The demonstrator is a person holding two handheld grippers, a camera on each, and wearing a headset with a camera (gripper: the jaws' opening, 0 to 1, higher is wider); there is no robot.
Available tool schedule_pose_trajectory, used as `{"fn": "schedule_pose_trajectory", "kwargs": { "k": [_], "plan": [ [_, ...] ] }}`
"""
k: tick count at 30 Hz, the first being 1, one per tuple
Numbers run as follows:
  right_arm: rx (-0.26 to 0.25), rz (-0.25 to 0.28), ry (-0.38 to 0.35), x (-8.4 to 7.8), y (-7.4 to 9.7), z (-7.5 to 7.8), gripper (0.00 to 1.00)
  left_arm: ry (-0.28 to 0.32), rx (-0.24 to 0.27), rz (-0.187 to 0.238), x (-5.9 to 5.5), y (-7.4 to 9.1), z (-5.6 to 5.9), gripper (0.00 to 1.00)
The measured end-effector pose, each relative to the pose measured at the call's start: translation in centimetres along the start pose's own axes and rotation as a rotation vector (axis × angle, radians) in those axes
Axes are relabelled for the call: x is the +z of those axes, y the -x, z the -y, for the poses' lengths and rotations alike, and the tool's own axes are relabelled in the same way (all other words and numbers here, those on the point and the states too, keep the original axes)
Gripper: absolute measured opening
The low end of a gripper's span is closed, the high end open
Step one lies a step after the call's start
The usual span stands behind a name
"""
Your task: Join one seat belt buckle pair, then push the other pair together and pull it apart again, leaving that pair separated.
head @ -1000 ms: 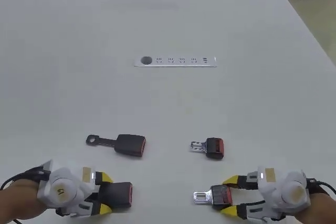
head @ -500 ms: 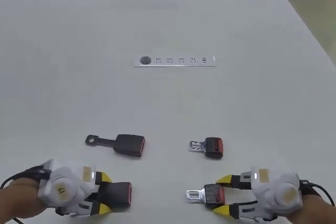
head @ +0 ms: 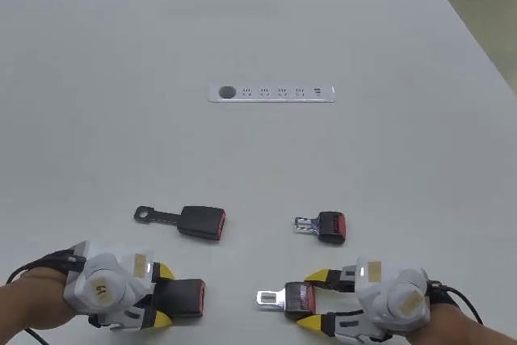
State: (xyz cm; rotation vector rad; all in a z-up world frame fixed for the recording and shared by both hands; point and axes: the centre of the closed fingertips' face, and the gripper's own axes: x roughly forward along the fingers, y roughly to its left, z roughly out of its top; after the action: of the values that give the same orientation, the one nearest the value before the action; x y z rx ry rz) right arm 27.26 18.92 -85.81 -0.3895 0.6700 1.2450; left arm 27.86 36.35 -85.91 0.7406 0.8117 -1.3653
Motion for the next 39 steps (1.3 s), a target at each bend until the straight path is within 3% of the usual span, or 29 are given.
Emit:
{"fn": "schedule_pose_trajectory", "kwargs": {
  "k": [17, 28, 37, 39],
  "plan": [
    [0.025, 0.024, 0.026, 3.4, -4.2, -1.5, 0.36, -0.011, -0.006, -0.016, 0.0, 0.0, 0.0, 0.34],
    [0.036, 0.038, 0.02, 4.9, -5.9, -1.8, 0.36, -0.01, -0.004, -0.023, 0.0, 0.0, 0.0, 0.34],
    [0.048, 0.006, 0.077, 5.8, -6.9, -2.4, 0.36, -0.016, -0.002, -0.027, 0.0, -0.1, 0.0, 0.34],
    [0.053, 0.012, 0.054, 5.7, -6.8, -2.3, 0.36, -0.015, -0.002, -0.025, 0.0, -0.1, 0.0, 0.34]
  ]
}}
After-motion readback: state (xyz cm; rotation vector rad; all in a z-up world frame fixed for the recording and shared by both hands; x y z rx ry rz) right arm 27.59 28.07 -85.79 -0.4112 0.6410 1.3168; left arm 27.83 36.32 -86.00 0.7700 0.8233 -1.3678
